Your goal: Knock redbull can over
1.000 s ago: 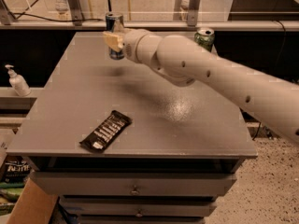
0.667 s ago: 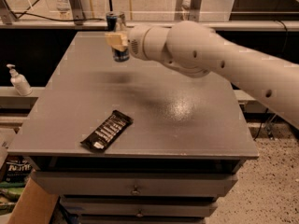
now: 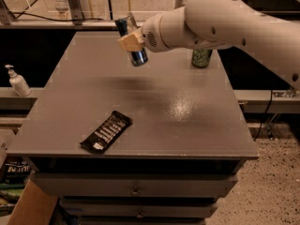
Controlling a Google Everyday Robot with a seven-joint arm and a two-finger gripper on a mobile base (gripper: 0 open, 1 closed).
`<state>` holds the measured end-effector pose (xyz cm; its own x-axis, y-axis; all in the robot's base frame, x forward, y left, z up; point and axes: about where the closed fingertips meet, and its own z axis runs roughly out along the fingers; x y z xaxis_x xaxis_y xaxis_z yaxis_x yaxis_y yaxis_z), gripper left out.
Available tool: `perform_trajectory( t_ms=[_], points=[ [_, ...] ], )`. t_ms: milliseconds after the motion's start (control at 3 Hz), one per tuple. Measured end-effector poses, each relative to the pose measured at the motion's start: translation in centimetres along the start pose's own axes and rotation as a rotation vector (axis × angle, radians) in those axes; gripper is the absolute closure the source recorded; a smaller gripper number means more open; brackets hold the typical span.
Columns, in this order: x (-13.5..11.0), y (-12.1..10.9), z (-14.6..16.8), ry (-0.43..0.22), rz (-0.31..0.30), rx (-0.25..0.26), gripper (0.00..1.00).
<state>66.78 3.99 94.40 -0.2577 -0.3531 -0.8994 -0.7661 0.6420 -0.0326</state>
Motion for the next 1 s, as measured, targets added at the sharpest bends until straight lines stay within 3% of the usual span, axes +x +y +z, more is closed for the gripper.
perform_trajectory(
  t_ms=[667, 1000],
  points=[
    [5.2, -2.2, -0.9, 0.272, -0.083, -0.058, 1.00],
    [6.4, -2.4, -0.4, 0.365, -0.154, -0.107, 1.00]
  ],
)
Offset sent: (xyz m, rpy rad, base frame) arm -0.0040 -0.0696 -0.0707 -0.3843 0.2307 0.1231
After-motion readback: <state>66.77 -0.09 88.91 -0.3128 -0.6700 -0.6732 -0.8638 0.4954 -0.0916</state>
